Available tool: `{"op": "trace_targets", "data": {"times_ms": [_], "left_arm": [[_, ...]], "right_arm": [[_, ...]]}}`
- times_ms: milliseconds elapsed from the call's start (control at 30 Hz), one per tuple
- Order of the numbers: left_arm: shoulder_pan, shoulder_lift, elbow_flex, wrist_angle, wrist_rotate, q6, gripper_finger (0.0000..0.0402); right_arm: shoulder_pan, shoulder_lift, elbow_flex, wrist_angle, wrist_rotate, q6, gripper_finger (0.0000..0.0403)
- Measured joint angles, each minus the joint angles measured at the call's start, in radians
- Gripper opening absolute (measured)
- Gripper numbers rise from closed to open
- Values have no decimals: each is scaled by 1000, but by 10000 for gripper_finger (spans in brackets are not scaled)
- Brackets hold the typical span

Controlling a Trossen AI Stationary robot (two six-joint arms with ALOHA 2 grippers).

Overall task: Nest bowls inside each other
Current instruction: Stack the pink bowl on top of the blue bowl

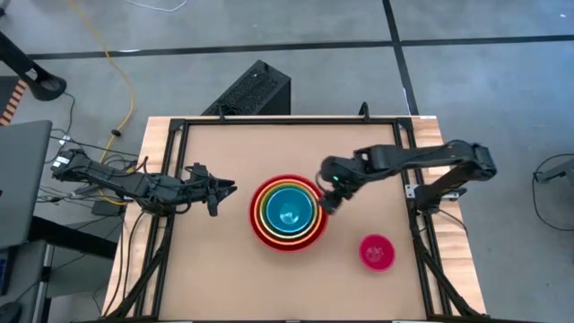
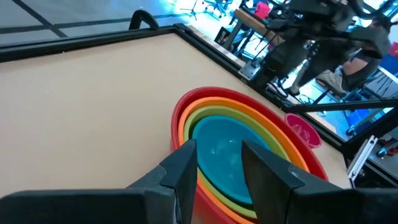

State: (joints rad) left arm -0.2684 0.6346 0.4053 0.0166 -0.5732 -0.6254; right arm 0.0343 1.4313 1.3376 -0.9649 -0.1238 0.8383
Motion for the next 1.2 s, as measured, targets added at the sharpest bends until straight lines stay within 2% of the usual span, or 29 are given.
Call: {"op": "trace_targets", "data": {"times_ms": [233,367,533,700,933,1200], "left_arm": [[0,0,0,0,-2,0,114],[0,0,0,0,-11,0,114],[0,0,0,0,-14,0,114],[0,0,0,0,-35,-15,114],[0,0,0,0,-41,-17,114],[0,0,0,-3,-41,-29,114]], "right_arm": [[166,-59,0,-315,9,18,181],[274,-50,-7,-388,13,-24,178],[390,-64,-119,-338,15,-76,177],[454,-109,-287,-234,17,-134,177],[463,-173,-480,-56,20,-214,177],[452,-184,-592,40,19,-258,177]]}}
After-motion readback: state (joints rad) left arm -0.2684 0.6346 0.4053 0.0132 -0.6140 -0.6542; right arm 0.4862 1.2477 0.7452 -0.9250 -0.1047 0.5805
